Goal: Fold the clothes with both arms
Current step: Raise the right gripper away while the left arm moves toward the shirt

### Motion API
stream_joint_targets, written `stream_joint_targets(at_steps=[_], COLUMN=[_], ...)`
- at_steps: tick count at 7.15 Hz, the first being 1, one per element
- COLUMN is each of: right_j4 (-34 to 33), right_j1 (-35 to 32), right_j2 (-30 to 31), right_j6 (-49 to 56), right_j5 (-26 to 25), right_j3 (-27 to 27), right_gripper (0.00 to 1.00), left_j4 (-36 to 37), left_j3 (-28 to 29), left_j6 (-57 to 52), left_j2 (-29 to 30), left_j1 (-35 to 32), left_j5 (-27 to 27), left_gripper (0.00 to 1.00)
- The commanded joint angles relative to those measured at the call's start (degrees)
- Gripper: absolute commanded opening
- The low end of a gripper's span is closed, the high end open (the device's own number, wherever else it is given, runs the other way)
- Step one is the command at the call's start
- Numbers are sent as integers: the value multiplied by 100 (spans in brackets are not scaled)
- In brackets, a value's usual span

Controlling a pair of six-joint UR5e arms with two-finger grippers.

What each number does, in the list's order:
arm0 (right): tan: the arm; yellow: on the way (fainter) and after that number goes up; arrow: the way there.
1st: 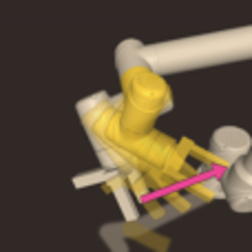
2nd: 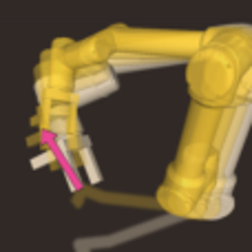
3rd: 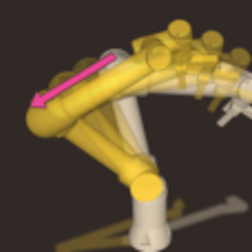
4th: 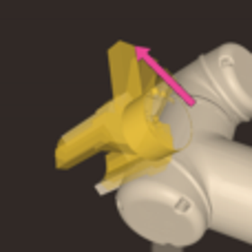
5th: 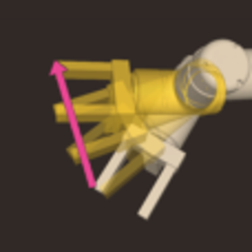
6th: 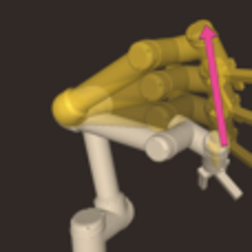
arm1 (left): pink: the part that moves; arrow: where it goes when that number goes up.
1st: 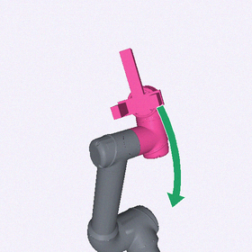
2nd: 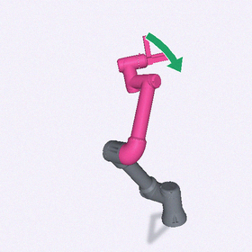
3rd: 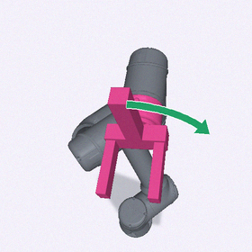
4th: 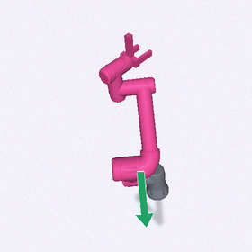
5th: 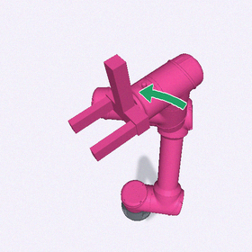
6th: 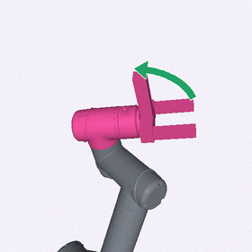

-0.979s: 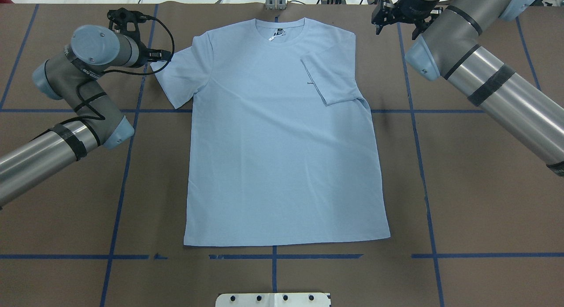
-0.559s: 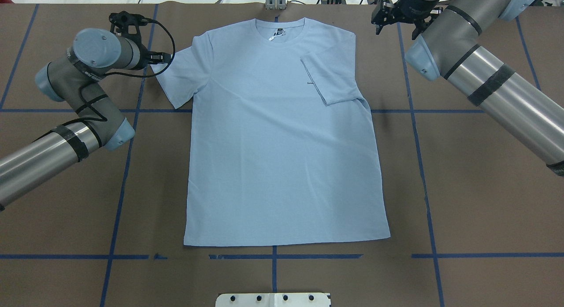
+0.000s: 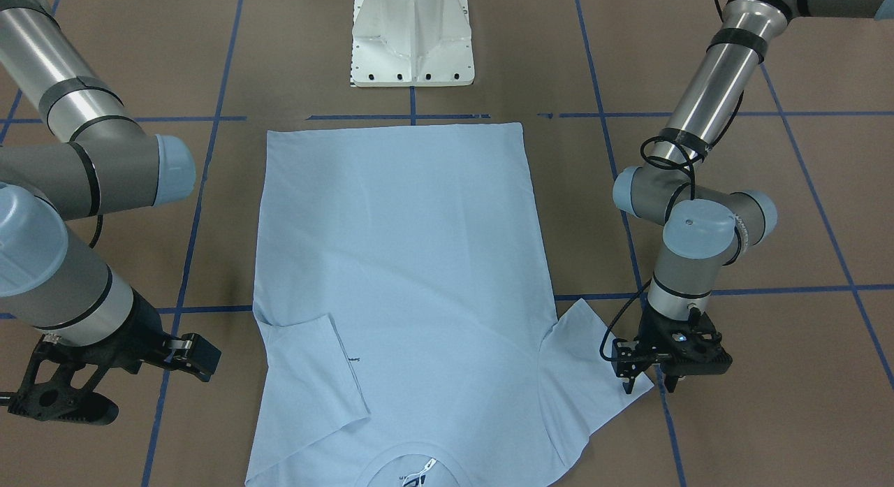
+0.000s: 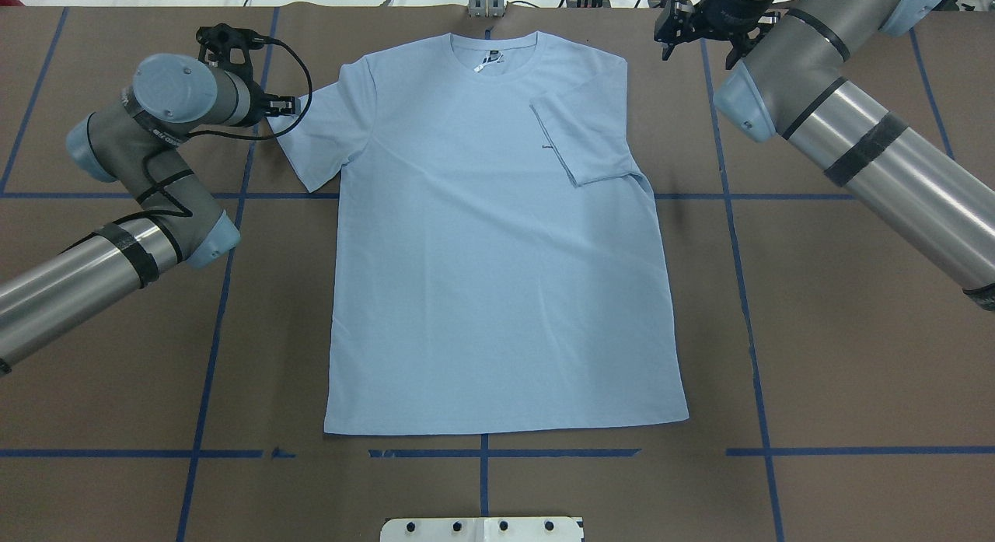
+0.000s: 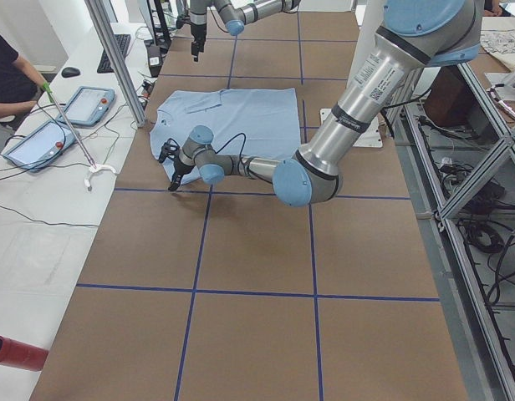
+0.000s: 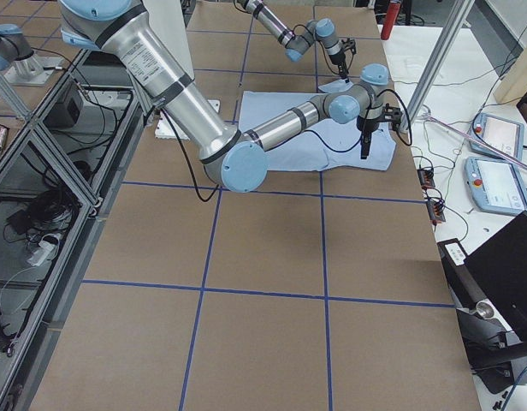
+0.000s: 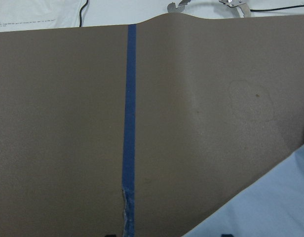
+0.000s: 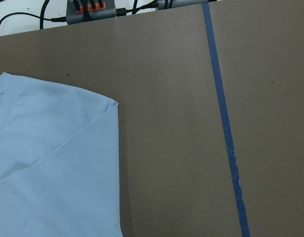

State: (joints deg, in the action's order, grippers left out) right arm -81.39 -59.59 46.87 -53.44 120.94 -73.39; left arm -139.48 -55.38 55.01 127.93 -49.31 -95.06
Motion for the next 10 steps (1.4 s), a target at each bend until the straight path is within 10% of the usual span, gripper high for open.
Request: stream_joint_targets(at_steps=[1,6,10], right_j4=[0,0,9], right_j1=[0,0,0], right_j2=[-2,6,15], right_j6=[0,9,9], right_j5=[0,-9,0], right_j3=[0,26,26], right_gripper=[100,100,100], left_j4=[0,8,1442], left_j3=[1,-34,-901], left_j6=[1,1,-17], left_j2=[4,21,520], left_j1=[0,53,53], left_j5=[-4,-21,-56], left_gripper=[47,0,0])
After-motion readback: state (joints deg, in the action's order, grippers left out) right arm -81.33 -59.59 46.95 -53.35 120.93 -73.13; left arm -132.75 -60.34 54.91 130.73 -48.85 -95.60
